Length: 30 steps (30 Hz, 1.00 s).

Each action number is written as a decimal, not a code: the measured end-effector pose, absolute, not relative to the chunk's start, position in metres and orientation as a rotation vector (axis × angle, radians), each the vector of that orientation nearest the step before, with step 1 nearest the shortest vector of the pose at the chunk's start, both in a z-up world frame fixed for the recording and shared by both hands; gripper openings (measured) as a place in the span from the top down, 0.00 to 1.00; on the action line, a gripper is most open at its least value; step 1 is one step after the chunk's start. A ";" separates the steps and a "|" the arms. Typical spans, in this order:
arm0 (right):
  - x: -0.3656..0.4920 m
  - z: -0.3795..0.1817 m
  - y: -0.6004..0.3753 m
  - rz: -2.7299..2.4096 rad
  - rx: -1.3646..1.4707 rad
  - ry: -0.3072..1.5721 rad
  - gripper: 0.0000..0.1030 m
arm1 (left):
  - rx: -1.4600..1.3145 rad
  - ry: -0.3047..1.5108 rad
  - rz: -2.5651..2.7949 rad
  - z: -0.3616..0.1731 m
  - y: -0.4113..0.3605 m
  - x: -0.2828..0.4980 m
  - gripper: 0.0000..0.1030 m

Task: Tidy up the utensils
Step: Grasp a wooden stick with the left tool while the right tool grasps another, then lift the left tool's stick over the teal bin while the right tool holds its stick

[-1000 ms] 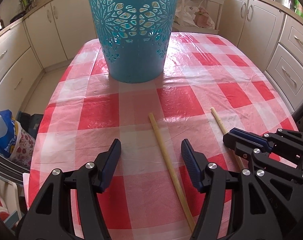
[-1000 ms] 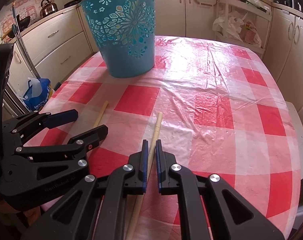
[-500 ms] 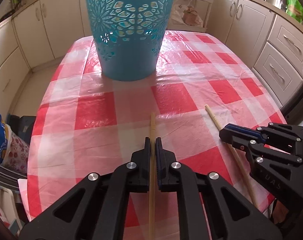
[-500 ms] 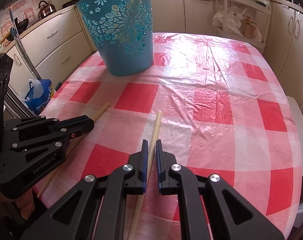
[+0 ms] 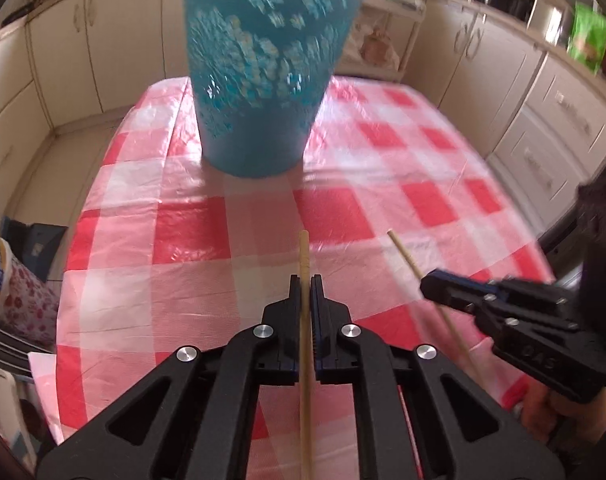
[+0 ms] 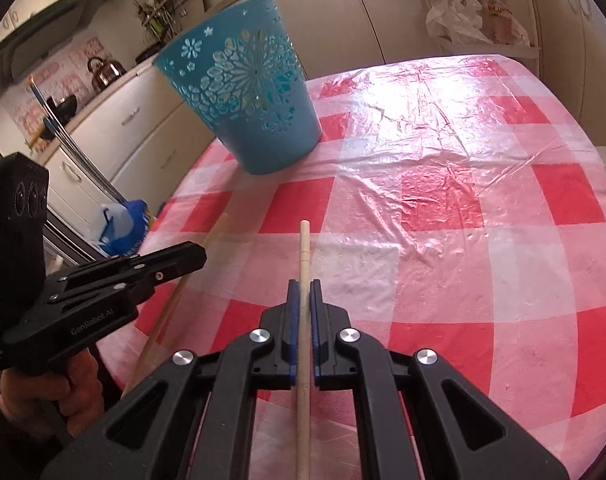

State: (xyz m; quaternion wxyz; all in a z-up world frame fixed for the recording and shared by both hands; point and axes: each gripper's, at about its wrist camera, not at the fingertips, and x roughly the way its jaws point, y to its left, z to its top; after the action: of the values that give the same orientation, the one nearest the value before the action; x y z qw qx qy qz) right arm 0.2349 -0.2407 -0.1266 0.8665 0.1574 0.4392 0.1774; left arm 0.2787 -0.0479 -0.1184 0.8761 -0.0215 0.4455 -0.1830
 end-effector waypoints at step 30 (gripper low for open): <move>0.238 -0.138 -0.260 0.362 0.483 0.852 0.94 | -0.325 0.320 -0.364 0.068 -0.003 0.373 0.96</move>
State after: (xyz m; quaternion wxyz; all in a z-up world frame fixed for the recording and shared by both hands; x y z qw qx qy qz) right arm 0.2381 -0.2605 -0.1376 0.8668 0.2306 0.4070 0.1729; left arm 0.3730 -0.0028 0.0677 0.9577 -0.1602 0.1577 -0.1794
